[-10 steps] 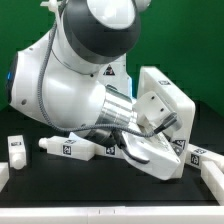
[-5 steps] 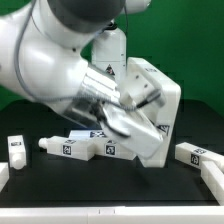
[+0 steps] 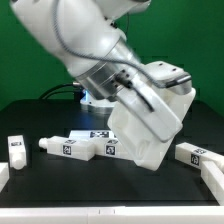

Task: Assemble desk

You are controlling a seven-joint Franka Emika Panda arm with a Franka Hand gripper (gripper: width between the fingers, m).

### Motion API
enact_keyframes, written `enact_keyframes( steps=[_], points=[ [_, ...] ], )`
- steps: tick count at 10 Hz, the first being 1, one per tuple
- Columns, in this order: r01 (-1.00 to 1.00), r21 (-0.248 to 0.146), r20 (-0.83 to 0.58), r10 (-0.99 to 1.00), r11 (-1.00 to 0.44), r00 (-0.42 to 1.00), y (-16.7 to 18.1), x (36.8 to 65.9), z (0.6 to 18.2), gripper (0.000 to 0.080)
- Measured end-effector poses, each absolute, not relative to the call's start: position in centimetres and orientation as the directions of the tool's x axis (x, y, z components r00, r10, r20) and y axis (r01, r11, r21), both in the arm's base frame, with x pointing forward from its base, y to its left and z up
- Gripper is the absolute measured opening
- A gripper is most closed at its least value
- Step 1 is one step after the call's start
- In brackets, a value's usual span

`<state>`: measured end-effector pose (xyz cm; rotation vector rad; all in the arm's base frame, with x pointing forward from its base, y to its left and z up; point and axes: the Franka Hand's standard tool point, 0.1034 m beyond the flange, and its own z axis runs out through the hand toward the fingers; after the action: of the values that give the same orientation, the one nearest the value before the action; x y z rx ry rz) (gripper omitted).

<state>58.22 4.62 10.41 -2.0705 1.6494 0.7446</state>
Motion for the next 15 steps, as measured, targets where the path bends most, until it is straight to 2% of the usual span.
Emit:
enact_keyframes(
  steps=[2,3,6,7,9,10,11,12,15],
  points=[
    [-0.944,-0.034,-0.521,-0.800,-0.329,0.298,4.7,60.8,12.3,0.0051],
    [-0.920,-0.024,-0.485,-0.800,-0.392,0.354,6.5,60.6,12.5,0.0051],
    [-0.914,-0.081,-0.354,-0.846,-0.397,0.399,8.0,61.9,12.6,0.0051],
    [-0.868,-0.111,-0.261,-0.829,-0.483,0.495,9.2,62.9,12.6,0.0051],
    [-0.785,-0.209,-0.089,-0.788,-0.583,0.609,12.3,64.9,12.3,0.0051],
    [-0.789,-0.193,-0.078,-0.792,-0.584,0.605,13.6,64.3,12.3,0.0051],
    [-0.789,-0.220,-0.045,-0.802,-0.573,0.595,14.6,64.6,12.4,0.0051],
    [-0.782,-0.228,-0.031,-0.799,-0.579,0.601,15.3,64.4,12.2,0.0051],
    [-0.492,-0.226,0.108,-0.523,-0.841,0.845,11.9,64.9,11.1,0.0051]
  ],
)
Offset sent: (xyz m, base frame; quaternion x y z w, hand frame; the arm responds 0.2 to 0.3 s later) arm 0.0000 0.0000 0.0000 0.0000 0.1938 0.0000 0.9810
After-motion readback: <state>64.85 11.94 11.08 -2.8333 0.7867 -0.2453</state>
